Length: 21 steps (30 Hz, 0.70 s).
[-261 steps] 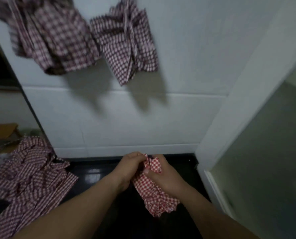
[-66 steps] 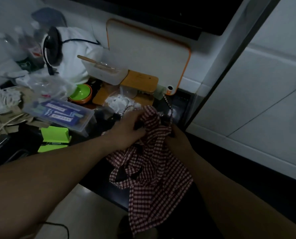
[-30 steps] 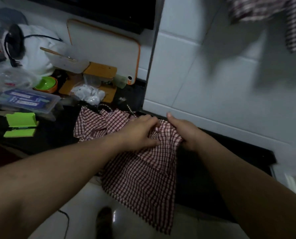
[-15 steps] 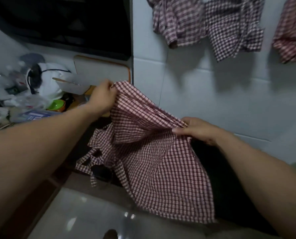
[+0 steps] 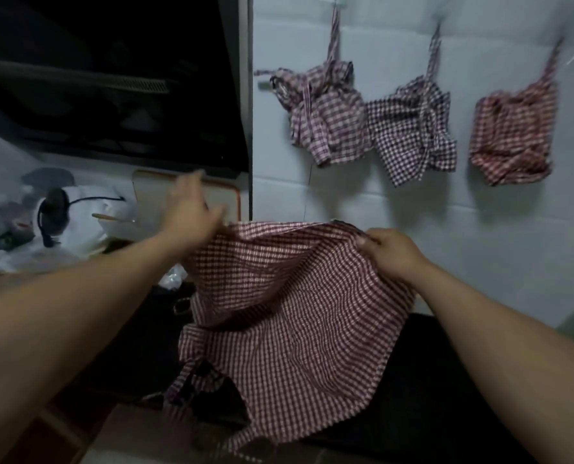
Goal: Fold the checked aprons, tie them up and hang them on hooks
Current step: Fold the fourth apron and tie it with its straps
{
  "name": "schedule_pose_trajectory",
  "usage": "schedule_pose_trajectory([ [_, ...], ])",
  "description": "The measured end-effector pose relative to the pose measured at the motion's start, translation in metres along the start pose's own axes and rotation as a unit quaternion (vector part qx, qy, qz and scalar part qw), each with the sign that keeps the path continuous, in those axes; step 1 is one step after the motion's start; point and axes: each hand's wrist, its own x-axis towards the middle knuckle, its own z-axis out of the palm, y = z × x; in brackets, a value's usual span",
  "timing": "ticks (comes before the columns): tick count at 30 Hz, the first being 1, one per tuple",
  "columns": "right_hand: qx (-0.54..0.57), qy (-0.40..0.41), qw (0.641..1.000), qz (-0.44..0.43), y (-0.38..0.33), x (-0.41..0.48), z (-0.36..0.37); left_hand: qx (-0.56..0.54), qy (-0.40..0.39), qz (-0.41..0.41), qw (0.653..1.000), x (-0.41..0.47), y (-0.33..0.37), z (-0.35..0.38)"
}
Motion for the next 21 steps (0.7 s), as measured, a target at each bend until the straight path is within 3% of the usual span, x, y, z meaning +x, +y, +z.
schedule_pose_trajectory([
  [3, -0.052, -0.033, 0.994, -0.085, -0.050, 0.004, -0.005, -0.031, -0.161, 0.184, 0.969, -0.025, 0.055, 0.028],
  [5, -0.039, -0.057, 0.989, -0.132, -0.087, 0.005, -0.010, -0.014, -0.207, 0.231, 0.951, -0.032, 0.086, 0.044],
  [8, 0.008, -0.065, 0.988, -0.140, -0.117, 0.005, -0.029, -0.119, -0.211, 0.216, 0.946, -0.016, 0.111, 0.048],
  [13, -0.053, -0.156, 0.986, 0.012, -0.067, -0.008, -0.045, -0.159, -0.127, 0.146, 0.968, 0.027, 0.108, 0.009],
  [16, 0.045, -0.063, 0.996, 0.050, -0.051, -0.010, -0.048, -0.141, -0.199, 0.119, 0.962, 0.041, 0.093, -0.016],
  [19, 0.064, 0.040, 0.997, -0.016, -0.079, -0.001, -0.066, -0.060, -0.332, 0.155, 0.929, 0.027, 0.104, -0.022],
  [21, 0.045, 0.061, 0.994, -0.082, -0.107, 0.005, -0.081, -0.083, -0.348, 0.193, 0.913, 0.016, 0.127, -0.016],
])
